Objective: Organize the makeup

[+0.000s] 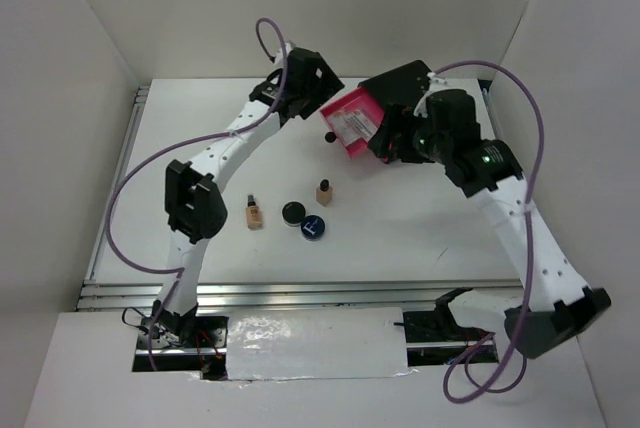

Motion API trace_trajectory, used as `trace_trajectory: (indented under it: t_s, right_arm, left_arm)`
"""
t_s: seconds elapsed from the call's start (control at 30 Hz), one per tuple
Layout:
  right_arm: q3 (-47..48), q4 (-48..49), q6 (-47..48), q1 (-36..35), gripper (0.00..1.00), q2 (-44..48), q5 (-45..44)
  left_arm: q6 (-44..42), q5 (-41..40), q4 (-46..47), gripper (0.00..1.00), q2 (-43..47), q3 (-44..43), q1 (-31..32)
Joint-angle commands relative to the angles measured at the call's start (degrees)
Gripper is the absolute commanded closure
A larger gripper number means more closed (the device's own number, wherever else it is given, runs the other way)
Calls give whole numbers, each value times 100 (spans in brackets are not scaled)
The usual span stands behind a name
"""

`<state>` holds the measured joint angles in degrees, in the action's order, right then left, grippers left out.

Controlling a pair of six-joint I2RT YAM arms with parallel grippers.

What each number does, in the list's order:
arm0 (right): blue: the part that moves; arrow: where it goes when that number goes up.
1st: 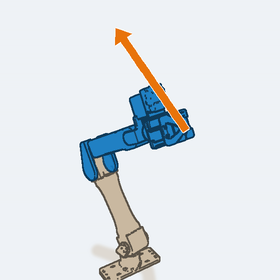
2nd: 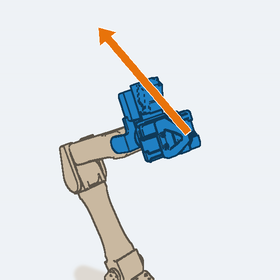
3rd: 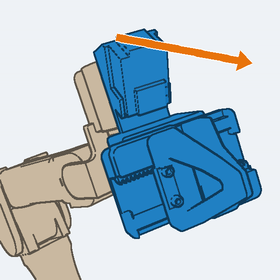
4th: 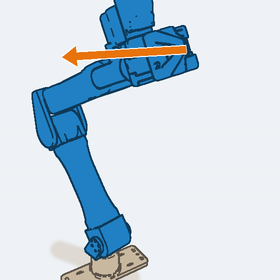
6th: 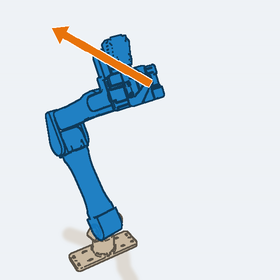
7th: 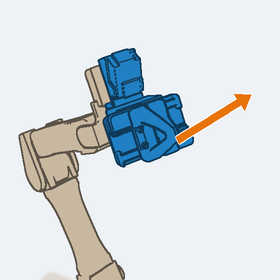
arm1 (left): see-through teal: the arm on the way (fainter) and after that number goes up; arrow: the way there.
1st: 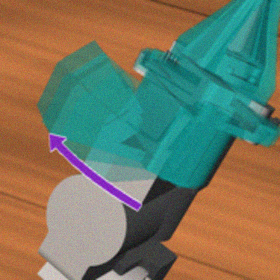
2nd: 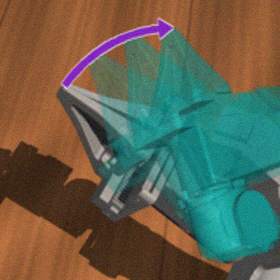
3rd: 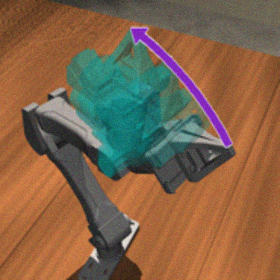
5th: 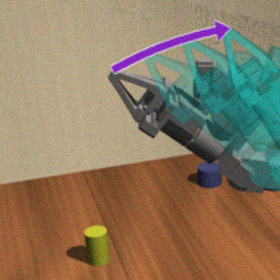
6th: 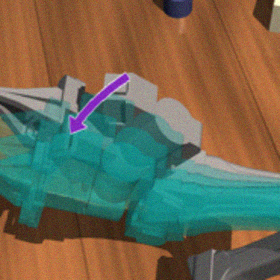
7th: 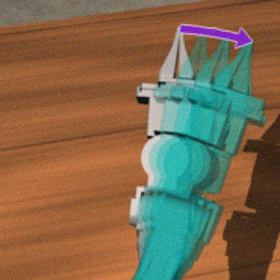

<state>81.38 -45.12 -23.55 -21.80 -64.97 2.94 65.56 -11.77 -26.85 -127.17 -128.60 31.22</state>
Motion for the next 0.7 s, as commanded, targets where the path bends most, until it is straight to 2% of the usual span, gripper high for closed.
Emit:
trace_trajectory:
  t_s: [0.0, 0.07, 0.1, 0.13, 0.17, 0.2, 0.27, 0.4, 0.6, 0.67]
  right_arm:
    - [237, -32, 228, -87, 7, -490, 189]
    - [220, 109, 176, -122, 9, -534, 242]
    - [246, 135, 158, -131, 9, -534, 233]
    - [264, 144, 140, -140, 9, -534, 233]
    - [281, 135, 132, -131, 9, -534, 242]
    - [308, 118, 131, -140, 9, -526, 242]
    - [299, 109, 96, -131, 9, -473, 268]
    - [168, 179, -18, -105, 7, -210, 312]
    - [228, 48, -71, -35, 7, 2, 313]
    - [299, -14, -36, 0, 7, 28, 269]
  left_arm:
    - [-176, -607, -628, 7, 1034, 508, -318]
    - [-79, -441, -576, 23, 1151, 1160, -519]
    - [-78, -266, -628, 48, 1108, 1248, -573]
    - [-96, -212, -689, 67, 1003, 1214, -600]
    - [-113, -203, -838, 80, 871, 1057, -626]
    - [-140, -159, -1231, 100, 504, 856, -617]
    - [-149, -80, -1567, 100, -58, 249, -609]
    - [-122, 227, -1622, 100, -483, 132, -556]
    - [-140, 877, -920, 97, -756, 317, -503]
    - [-123, 1297, -238, 97, -660, 676, -503]
